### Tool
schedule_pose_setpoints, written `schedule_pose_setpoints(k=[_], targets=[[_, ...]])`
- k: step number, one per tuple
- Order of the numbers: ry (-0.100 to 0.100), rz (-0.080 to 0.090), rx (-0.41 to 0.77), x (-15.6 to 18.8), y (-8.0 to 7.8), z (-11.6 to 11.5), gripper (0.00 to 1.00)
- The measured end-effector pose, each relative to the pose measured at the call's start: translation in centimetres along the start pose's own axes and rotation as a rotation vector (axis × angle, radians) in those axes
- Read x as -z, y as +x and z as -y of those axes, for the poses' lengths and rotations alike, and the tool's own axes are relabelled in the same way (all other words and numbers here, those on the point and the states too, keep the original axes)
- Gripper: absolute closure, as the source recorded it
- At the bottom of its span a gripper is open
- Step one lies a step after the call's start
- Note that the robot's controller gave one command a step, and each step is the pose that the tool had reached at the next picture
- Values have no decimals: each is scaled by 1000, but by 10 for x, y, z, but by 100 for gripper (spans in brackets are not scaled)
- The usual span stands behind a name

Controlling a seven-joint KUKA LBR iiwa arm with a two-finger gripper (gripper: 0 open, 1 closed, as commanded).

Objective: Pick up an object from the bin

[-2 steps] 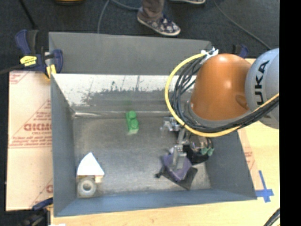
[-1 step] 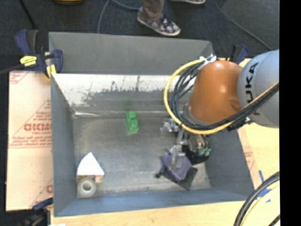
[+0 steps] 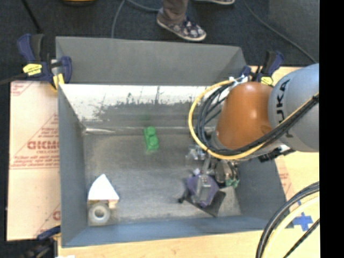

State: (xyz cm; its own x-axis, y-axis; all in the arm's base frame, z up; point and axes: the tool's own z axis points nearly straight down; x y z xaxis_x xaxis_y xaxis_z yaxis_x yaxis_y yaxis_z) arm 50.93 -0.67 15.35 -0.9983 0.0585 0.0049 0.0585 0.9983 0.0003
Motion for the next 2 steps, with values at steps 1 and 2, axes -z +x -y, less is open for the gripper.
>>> schedule_pose_setpoints(k=[1,2], targets=[[0,7,69,30,15,32,0],[3,10,193,29,19,50,0]])
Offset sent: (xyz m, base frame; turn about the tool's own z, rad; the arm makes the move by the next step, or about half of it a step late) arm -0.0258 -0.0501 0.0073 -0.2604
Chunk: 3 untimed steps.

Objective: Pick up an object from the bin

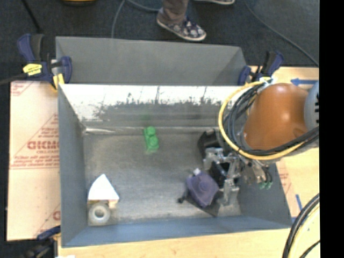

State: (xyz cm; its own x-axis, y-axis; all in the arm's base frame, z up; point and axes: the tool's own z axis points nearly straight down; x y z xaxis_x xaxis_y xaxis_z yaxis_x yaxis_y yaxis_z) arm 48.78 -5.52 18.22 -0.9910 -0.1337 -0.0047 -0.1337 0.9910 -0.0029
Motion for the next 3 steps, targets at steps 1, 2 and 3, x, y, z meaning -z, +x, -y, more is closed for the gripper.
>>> schedule_pose_setpoints(k=[1,2,3], targets=[[-3,0,-50,-19,-52,4,0],[-2,3,-81,-18,-58,11,0],[-2,-2,-85,-15,-90,38,0]])
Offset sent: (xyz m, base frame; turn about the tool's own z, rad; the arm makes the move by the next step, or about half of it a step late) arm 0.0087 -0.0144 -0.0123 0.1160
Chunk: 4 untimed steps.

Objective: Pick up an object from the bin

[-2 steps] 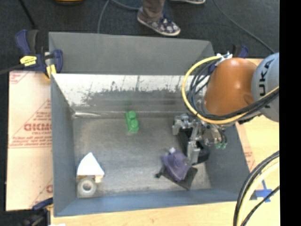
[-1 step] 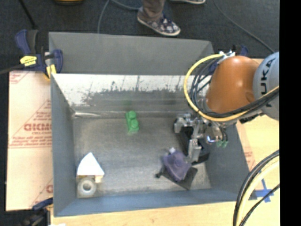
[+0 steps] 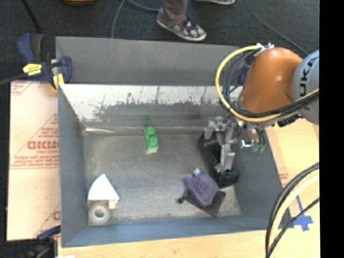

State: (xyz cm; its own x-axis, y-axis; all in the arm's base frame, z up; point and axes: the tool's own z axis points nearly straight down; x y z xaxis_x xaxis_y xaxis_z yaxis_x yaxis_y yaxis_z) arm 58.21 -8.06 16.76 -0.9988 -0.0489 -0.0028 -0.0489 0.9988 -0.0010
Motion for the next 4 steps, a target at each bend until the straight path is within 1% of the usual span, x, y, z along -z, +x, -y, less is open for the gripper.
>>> schedule_pose_setpoints(k=[1,2,3,4], targets=[[1,6,-6,-10,-16,8,0],[1,1,-156,-34,3,68,100],[0,1,-157,-34,3,68,0],[0,1,-157,-34,3,67,0]])
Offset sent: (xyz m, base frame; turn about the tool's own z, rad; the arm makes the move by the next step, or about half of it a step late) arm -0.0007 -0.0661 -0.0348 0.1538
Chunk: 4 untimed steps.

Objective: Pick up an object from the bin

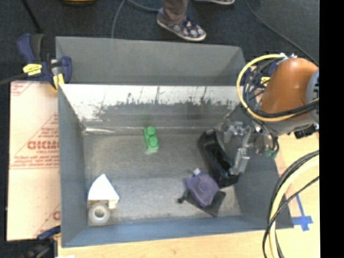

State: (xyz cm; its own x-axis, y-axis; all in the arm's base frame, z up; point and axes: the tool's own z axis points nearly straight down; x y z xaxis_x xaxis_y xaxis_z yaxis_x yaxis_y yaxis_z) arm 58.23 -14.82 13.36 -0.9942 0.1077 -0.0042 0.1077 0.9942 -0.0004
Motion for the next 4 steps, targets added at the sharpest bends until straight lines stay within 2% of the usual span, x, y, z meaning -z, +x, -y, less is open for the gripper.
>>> schedule_pose_setpoints(k=[1,2,3,4], targets=[[-1,0,-71,0,-11,1,0],[1,2,-56,-10,-25,-2,0],[2,4,-6,-13,-28,-3,0],[-1,-8,112,25,-23,-7,0]])
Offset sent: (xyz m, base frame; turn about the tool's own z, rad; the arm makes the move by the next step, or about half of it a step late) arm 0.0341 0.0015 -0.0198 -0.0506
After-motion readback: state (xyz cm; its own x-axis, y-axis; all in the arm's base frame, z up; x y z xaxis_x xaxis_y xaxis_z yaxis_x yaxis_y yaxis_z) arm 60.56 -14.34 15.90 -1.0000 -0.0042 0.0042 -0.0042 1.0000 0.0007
